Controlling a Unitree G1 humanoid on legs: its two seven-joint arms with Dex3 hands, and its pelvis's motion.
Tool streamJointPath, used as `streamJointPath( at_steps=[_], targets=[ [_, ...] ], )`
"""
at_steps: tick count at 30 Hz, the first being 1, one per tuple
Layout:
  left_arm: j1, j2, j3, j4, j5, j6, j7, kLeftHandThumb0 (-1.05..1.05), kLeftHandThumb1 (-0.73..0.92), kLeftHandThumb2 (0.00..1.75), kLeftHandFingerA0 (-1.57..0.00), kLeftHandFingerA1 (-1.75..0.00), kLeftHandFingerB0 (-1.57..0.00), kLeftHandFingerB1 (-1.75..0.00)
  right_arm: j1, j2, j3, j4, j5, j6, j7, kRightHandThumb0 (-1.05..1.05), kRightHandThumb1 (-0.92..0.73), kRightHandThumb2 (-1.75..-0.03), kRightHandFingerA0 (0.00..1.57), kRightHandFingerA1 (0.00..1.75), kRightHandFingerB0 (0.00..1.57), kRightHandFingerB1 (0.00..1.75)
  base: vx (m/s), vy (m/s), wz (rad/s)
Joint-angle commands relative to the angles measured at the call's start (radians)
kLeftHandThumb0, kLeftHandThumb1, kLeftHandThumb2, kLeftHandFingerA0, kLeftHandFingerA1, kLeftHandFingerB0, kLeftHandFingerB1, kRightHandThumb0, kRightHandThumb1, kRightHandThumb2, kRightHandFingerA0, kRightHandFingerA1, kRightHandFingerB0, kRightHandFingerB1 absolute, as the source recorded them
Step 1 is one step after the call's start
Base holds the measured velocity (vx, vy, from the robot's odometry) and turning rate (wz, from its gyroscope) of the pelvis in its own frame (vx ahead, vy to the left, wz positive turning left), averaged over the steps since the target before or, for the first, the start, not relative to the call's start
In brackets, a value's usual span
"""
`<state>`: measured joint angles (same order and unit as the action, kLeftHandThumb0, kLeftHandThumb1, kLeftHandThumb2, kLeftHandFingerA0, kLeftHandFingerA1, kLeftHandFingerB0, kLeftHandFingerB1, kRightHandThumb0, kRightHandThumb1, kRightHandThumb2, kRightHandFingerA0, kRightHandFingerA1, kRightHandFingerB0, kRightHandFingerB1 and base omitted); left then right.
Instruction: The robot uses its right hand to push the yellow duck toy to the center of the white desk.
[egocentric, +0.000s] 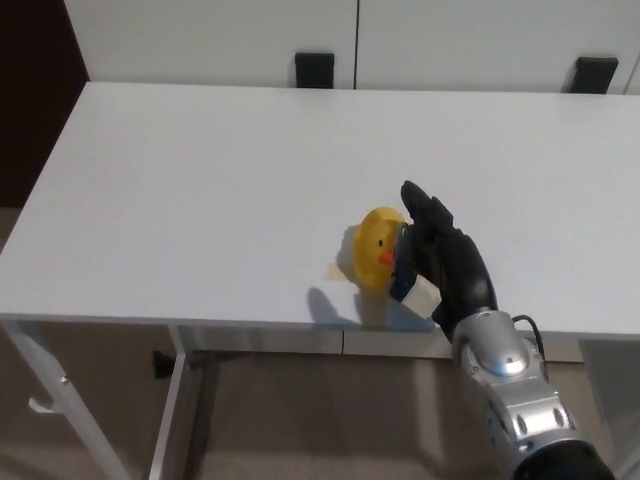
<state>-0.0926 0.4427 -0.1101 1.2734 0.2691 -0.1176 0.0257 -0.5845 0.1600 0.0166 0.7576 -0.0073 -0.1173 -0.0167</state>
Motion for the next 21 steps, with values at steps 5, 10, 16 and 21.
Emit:
streamJointPath(
  at_steps=[5, 10, 16, 21],
  targets=[
    [0.01, 0.02, 0.002, 0.014, 0.004, -0.036, -0.004, -0.21, 0.64, 0.6, -0.75, -0.51, -0.83, -0.51, 0.079, -0.155, -0.112, -0.222, 0.112, -0.019, 0.137, -1.04, -0.89, -1.24, 0.0, 0.03, 0.0, 0.0, 0.0, 0.0, 0.01],
    [0.017, 0.028, 0.003, 0.006, 0.003, -0.044, -0.01, -0.22, 0.64, 0.6, -0.75, -0.52, -0.81, -0.52, 0.147, -0.255, -0.289, -0.416, 0.267, -0.002, 0.176, -0.99, -0.85, -1.19, 0.0, 0.04, 0.0, 0.04, 0.0, 0.0, 0.0],
    [0.016, 0.037, -0.006, 0.013, 0.014, -0.041, -0.01, -0.22, 0.64, 0.59, -0.72, -0.47, -0.81, -0.51, 0.151, -0.437, -0.629, -0.529, 0.571, 0.095, 0.228, -0.86, -0.71, -1.14, 0.0, 0.17, 0.0, 0.17, 0.0, 0.0, 0.0],
    [0.017, 0.045, -0.013, 0.005, 0.019, -0.035, -0.013, -0.25, 0.64, 0.6, -0.71, -0.46, -0.8, -0.51, 0.259, -0.601, -0.829, -0.566, 0.579, 0.134, 0.219, -0.87, -0.9, -0.68, 0.01, 0.51, 0.04, 0.35, 0.0, 0.0, 0.0]
  ],
)
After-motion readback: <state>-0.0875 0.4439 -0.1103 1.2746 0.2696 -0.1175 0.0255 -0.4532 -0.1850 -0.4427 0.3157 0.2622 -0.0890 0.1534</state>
